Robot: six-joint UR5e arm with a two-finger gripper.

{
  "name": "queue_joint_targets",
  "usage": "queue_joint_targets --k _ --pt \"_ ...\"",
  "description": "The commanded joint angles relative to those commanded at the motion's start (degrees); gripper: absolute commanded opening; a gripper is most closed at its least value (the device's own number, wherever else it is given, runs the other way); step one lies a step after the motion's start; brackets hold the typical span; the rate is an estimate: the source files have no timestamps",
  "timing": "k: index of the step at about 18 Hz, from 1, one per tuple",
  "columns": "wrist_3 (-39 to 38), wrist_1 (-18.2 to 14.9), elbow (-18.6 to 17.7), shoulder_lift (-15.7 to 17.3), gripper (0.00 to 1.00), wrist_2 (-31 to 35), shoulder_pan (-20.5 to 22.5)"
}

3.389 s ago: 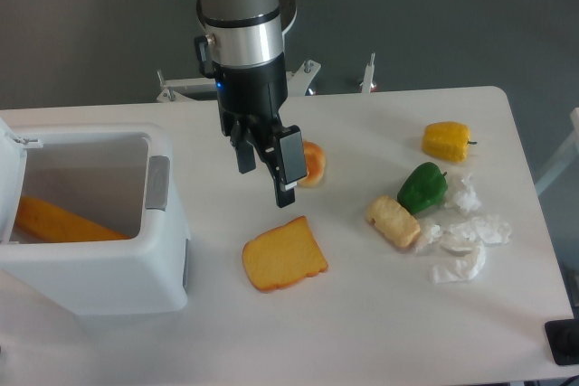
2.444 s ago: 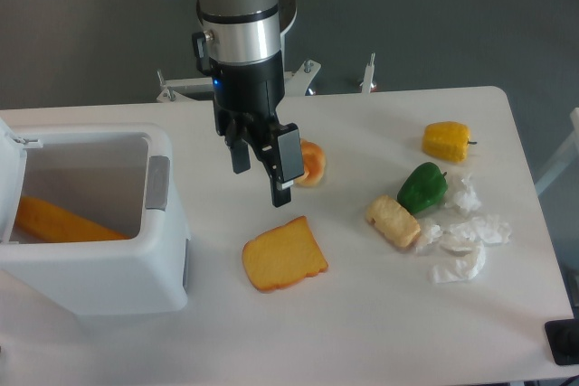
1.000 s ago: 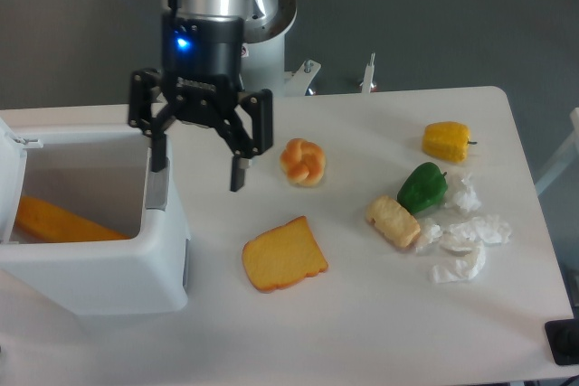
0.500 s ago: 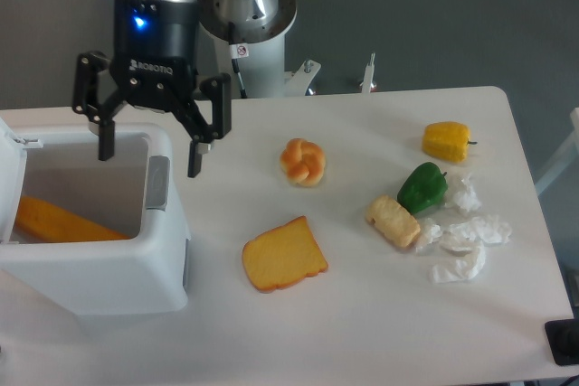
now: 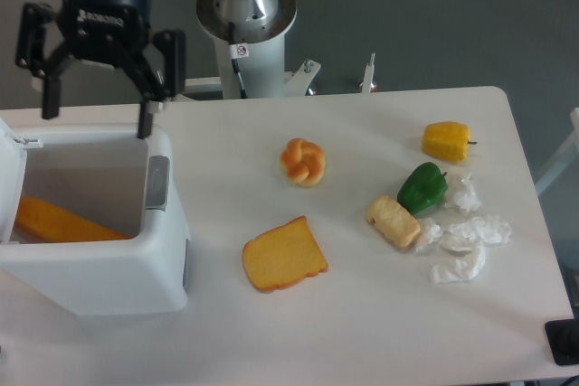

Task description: Close the trash can

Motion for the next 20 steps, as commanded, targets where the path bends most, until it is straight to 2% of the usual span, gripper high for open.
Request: queue_joint_targets --k 7,13,20 --pt "-0.1 0.0 -0.3 1.8 1.00 -9.5 -1.9" --pt "0.0 0.1 -0.4 1.8 1.00 -17.5 -2.4" --pt "0.0 0.1 0.1 1.2 1.00 -18.1 -6.7"
